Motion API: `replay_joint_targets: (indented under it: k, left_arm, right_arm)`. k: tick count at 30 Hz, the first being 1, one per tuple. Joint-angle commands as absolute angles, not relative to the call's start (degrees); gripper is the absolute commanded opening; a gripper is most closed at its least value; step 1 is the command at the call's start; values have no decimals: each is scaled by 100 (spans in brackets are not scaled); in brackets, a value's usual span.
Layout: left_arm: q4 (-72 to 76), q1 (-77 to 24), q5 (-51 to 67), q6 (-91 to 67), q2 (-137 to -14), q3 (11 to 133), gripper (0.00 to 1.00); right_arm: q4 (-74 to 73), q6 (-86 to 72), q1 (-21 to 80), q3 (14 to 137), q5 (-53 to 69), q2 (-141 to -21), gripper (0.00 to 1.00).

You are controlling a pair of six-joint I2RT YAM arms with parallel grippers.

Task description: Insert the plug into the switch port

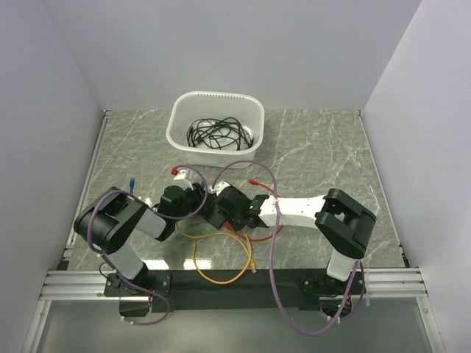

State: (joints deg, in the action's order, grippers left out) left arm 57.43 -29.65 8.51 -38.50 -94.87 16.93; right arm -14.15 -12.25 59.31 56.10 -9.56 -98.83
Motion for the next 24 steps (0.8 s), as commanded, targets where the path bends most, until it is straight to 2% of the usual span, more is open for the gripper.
replay_joint_targets:
  k: [1, 13, 24]
  left_arm:
    - [5037, -3568, 1855, -3973, -9536, 1573, 41]
    - [5001, -4017, 1424, -3964, -9738, 1556, 38]
    - [4992, -4227, 1441, -3867, -9422, 1538, 37]
  right_arm:
    - [1467, -1274, 5749, 6012, -870, -9782, 0]
    - [1380, -967, 5669, 6793, -545, -9633, 0]
    - [1388, -984, 5678, 7365, -123, -10239, 0]
